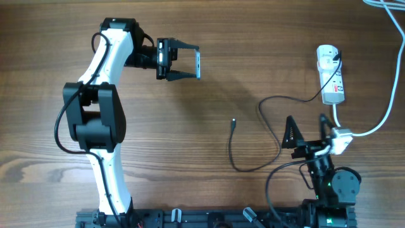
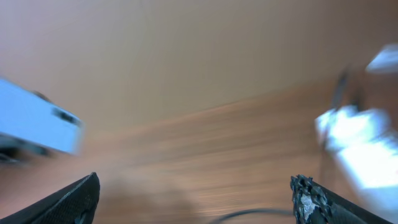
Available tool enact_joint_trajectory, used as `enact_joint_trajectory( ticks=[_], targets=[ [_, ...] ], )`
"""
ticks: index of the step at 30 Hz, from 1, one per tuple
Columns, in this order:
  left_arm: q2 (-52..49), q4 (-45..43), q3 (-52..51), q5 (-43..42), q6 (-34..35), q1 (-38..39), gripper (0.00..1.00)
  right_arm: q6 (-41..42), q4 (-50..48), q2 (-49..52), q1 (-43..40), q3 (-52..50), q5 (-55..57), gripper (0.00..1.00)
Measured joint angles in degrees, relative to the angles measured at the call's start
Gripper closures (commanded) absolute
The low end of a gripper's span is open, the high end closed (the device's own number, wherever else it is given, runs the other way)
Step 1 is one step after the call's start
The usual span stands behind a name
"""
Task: Plug charger to phone and switch on socket
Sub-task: 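Swing the right gripper up toward the phone held by the left gripper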
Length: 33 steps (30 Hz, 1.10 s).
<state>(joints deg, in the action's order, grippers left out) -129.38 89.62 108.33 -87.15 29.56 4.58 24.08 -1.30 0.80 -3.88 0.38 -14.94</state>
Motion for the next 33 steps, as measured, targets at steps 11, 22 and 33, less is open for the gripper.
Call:
enact_joint_trajectory(
  ticks=[11, 22, 33],
  targets=[
    [0.0, 0.61, 0.0, 0.0, -0.13, 0.0, 0.37, 51.17, -12.02, 0.22, 0.0, 0.02, -14.38, 0.0],
    [0.02, 0.83, 0.07, -0.42, -0.15, 0.0, 0.38, 10.69, 41.7, 36.92, 0.0, 52.59, -13.35, 0.01],
    [0.07, 0.79, 0.07, -0.63, -0.15, 0.0, 0.38, -4.74, 76.26, 66.64, 22.88, 88.21, -2.27, 0.01]
  ],
)
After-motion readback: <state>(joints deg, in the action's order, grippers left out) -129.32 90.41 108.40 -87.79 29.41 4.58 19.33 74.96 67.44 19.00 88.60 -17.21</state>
